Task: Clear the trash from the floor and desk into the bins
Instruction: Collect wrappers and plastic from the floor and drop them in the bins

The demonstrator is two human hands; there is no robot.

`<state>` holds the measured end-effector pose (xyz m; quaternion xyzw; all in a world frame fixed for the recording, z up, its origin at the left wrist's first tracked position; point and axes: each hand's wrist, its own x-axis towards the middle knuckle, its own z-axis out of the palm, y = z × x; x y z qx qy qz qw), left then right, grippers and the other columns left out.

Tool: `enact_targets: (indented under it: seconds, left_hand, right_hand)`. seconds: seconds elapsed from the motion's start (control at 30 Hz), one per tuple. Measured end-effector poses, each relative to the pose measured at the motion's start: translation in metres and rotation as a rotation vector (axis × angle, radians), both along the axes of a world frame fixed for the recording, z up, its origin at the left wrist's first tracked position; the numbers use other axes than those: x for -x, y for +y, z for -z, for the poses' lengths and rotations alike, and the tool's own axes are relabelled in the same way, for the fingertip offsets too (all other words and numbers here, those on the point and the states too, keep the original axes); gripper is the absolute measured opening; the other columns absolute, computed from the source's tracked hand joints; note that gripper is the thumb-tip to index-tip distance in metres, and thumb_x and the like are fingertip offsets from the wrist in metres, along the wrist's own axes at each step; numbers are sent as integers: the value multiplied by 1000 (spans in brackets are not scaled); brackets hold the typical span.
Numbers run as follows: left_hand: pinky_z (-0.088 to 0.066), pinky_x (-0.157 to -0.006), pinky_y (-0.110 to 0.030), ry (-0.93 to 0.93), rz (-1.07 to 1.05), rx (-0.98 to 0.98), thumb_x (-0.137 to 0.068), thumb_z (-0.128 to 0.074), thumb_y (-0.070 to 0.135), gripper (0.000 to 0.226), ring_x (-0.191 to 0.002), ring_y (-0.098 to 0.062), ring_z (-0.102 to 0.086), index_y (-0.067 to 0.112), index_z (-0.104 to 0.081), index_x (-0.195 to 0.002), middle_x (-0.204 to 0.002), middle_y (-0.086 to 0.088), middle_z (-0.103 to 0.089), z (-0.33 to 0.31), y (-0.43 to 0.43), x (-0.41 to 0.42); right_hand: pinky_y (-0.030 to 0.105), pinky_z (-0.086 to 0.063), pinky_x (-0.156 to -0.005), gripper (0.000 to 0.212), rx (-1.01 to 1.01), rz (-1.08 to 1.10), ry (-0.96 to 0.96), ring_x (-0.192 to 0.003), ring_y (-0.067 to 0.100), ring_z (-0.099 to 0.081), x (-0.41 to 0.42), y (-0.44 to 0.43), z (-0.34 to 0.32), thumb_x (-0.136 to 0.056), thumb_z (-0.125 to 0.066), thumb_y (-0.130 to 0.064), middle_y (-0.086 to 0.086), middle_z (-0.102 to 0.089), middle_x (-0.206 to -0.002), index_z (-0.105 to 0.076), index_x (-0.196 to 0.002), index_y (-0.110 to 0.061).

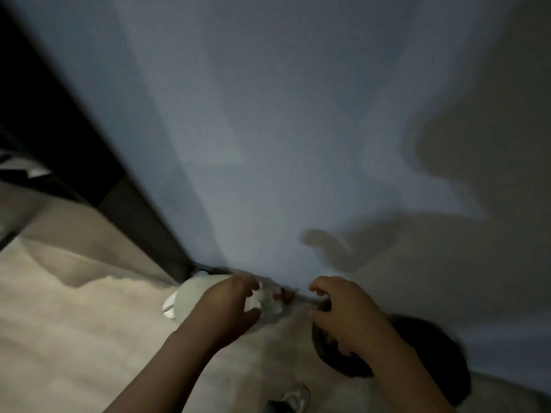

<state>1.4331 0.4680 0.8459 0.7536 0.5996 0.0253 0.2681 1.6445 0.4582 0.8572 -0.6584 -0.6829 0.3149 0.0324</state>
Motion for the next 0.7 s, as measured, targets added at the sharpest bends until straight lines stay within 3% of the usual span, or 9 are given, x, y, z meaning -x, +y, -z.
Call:
enact_targets:
  seconds: [0.2, 0.33, 0.7]
  left_hand:
    - [-43, -88, -19, -2, -277, -26, -86, -60, 39, 42, -108, -7, -55, 30, -51, -125, -120, 13, -59, -31, -60, 150]
    - [-41, -84, -17, 3, -432, -43, -86, -59, 37, 40, -108, -6, -54, 31, -50, -124, -120, 15, -57, -49, -112, 249]
    - [-43, -86, -18, 14, -970, -121, -87, -57, 38, 40, -108, -4, -54, 31, -50, -126, -121, 16, -57, -80, -255, 458]
  right_hand:
    - [24, -44, -90, 40, -107, -294, 49, -108, 13, -54, 153, -4, -35, -82, -62, -26, -3, -57, -119, -56, -122, -23]
    - [22, -44, -91, 39, -122, -416, 108, -106, 9, -54, 264, -28, -49, -79, -63, -28, -9, -58, -118, -58, -118, -30]
    - [22, -47, -87, 43, -133, -920, 149, -102, 5, -56, 538, -79, -70, -76, -63, -27, -12, -59, -117, -58, -119, -31]
